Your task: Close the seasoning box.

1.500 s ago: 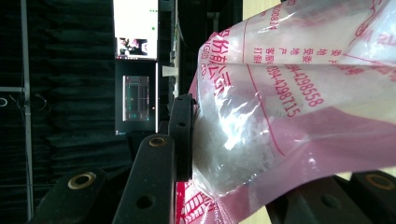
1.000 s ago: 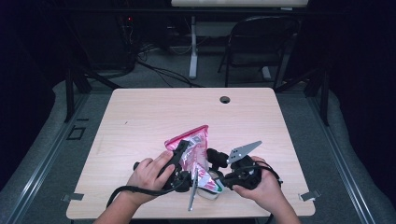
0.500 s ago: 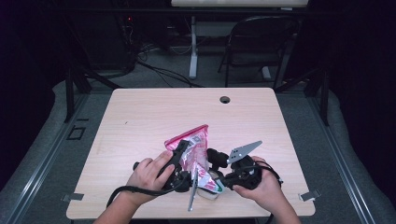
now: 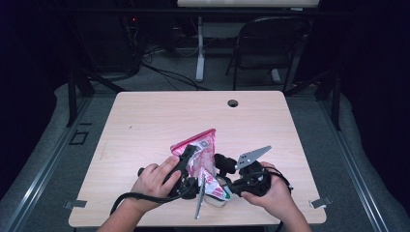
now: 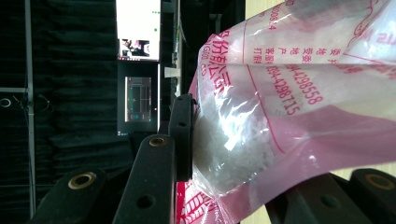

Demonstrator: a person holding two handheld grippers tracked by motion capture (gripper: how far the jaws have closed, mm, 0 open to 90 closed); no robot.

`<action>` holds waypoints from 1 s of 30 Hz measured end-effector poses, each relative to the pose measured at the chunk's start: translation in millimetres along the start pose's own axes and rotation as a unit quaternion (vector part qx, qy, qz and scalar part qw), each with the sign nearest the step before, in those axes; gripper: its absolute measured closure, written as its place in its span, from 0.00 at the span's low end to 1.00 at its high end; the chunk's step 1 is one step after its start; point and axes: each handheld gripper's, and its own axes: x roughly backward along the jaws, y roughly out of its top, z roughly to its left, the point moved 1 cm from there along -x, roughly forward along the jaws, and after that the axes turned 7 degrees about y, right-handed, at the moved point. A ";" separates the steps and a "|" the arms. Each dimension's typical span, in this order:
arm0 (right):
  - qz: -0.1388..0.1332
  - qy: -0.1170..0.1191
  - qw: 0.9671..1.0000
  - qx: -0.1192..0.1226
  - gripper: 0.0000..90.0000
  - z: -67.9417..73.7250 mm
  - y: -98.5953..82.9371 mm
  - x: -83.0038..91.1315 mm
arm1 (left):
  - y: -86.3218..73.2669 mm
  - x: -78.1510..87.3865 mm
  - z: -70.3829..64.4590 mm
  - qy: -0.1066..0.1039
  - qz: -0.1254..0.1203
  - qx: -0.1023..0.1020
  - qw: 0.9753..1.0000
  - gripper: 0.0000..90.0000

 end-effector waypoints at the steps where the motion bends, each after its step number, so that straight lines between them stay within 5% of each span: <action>1: 0.001 0.000 1.000 0.000 1.00 -0.1 0.0 0.0 | 0.0 -0.1 -0.2 0.000 0.000 0.001 1.000 0.81; 19: 0.003 0.000 1.000 0.000 1.00 -0.8 -0.2 -0.9 | -1.3 0.7 -0.5 -0.001 0.001 0.003 1.000 0.81; 30: -0.001 -0.007 1.000 0.003 1.00 1.5 1.0 0.2 | -6.9 -0.9 -0.6 -0.013 0.007 0.027 1.000 0.81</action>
